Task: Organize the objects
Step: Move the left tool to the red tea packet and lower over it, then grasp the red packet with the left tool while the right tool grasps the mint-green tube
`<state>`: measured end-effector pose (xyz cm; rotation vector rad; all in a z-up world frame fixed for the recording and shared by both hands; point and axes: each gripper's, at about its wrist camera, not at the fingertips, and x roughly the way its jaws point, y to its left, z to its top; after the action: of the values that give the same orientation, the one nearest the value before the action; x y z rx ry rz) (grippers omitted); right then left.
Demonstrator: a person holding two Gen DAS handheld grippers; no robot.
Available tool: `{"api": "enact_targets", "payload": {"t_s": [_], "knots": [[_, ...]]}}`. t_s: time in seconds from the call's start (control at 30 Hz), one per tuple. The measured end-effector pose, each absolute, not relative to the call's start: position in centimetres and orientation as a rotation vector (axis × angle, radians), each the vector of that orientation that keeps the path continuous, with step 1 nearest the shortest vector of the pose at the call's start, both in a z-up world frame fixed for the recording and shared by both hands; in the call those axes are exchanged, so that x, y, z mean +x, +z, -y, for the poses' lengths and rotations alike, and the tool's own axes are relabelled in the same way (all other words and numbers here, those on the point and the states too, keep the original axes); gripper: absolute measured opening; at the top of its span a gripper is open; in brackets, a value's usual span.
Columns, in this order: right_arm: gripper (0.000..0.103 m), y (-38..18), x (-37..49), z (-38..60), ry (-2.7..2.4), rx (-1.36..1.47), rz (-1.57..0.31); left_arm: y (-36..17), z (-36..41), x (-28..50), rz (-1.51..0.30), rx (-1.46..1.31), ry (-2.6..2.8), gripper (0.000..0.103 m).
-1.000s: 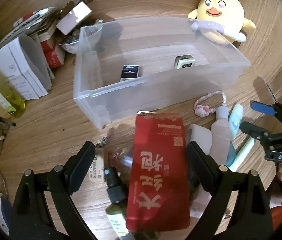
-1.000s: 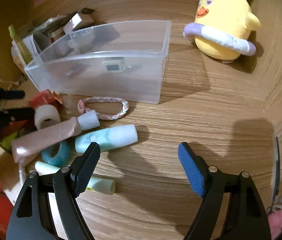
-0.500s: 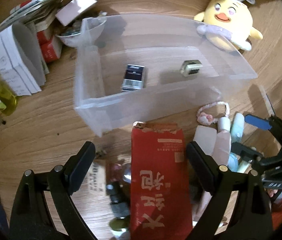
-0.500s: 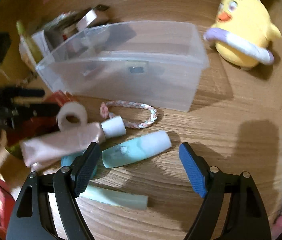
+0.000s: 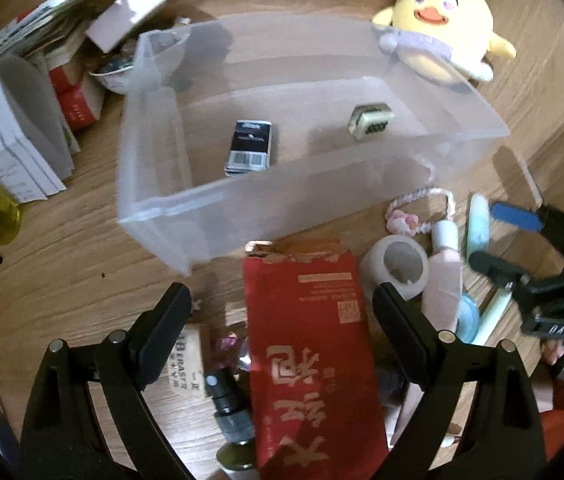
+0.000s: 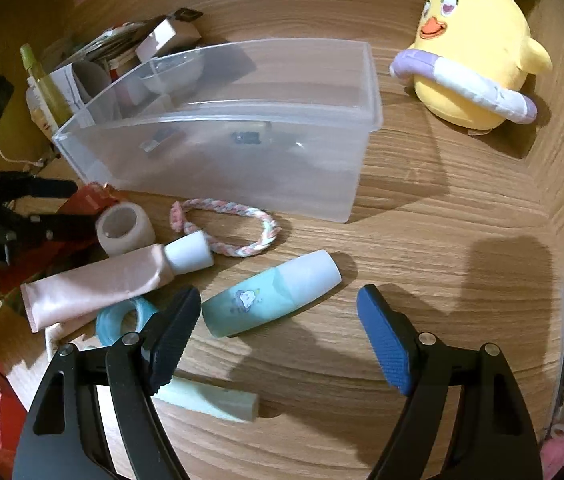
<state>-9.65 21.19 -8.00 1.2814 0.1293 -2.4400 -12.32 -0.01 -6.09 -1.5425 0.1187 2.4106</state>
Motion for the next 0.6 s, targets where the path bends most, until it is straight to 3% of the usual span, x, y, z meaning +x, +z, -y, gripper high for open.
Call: {"api": "enact_targets", "payload": {"t_s": [0.1,0.17,0.33,0.4,0.6], "knots": [[0.078,-7.9,-9.9,-21.8,-2.430,1.289,-0.102,-6.4,-0.5,-12.4,-0.160,-1.548,2.423,0.092],[0.078,-7.8,-10.2,-22.2,-2.430,1.302,-0.061,-6.4,-0.7,-12.5,-0.168,-1.540,2.436,0.086],[0.078,-7.4,-10.6,-21.8,-2.465,1.297,0.006,-6.4,-1.1,-12.5,-0.168,-1.527,2.426,0.057],[0.077,-7.4,-10.6,-21.1,-2.484,1.286,-0.044,-6.2,-1.1,-12.1,-0.178,-1.507,2.442,0.055],[0.052,-7.6,-10.7,-21.5,-2.504,1.287,-0.073,-4.9,-1.1,-10.5,-0.214,-1.425,2.501,0.055]]}}
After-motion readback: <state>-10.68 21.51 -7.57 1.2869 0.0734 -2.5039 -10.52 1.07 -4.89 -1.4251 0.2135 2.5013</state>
